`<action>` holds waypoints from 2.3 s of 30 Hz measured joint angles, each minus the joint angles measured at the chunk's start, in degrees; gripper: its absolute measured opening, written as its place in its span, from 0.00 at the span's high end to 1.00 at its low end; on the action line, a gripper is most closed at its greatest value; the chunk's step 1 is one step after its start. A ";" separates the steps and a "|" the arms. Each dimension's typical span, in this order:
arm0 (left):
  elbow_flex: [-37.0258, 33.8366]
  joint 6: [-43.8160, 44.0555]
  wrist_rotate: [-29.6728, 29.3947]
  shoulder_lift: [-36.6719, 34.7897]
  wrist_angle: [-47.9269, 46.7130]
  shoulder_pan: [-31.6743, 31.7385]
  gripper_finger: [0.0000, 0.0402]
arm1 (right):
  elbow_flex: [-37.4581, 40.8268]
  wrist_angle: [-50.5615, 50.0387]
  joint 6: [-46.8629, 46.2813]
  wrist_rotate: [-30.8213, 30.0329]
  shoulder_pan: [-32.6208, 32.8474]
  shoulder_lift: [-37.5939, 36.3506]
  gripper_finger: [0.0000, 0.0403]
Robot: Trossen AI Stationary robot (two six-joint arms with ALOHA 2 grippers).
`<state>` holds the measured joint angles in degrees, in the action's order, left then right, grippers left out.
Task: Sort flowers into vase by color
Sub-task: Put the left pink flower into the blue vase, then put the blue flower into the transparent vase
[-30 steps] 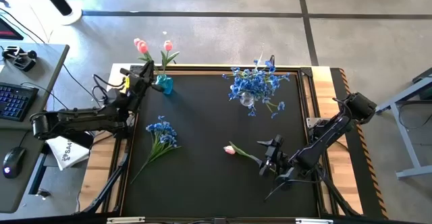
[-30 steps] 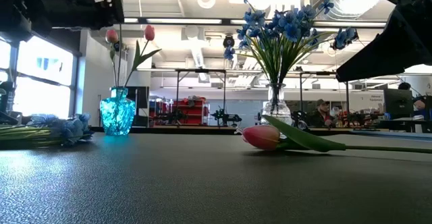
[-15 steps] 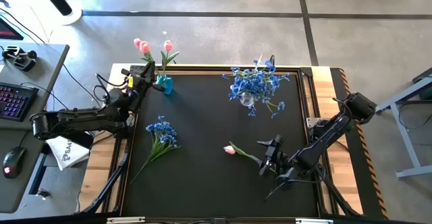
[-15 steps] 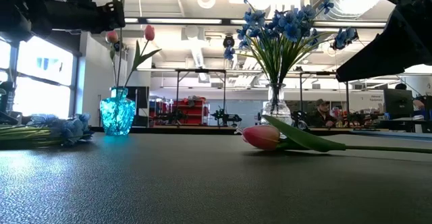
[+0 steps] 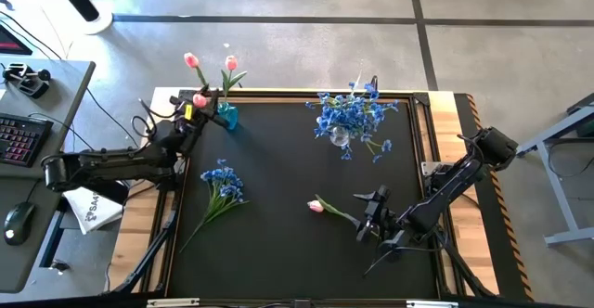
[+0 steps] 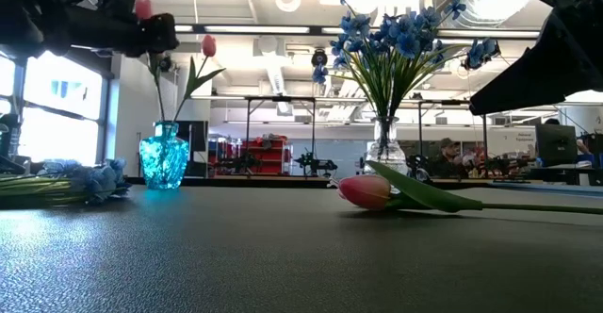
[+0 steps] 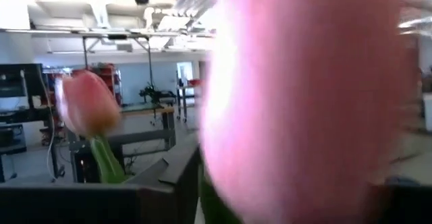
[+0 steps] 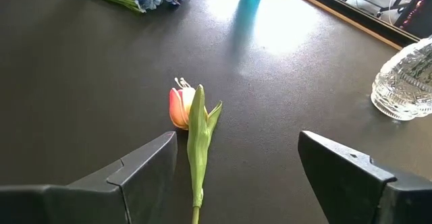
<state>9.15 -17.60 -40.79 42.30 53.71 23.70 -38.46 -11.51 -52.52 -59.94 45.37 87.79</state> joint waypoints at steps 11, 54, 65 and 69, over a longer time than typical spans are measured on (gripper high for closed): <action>7.98 -14.47 -13.06 -0.01 -9.72 -8.77 0.59 | 0.00 0.00 -0.04 0.13 0.02 0.00 0.24; 61.14 31.13 4.09 37.72 -102.54 -36.64 0.78 | -0.02 0.61 0.00 2.60 -2.37 0.02 0.24; 62.90 59.36 27.66 49.21 -119.18 -50.15 0.79 | -0.02 0.61 0.00 2.75 -2.37 0.02 0.24; 62.89 71.41 34.16 51.57 -127.59 -54.18 0.78 | -0.04 0.66 0.00 2.74 -2.37 0.02 0.24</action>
<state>72.04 53.81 -6.64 93.88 -73.88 -30.49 -38.50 -10.85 -52.51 -57.20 43.00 87.81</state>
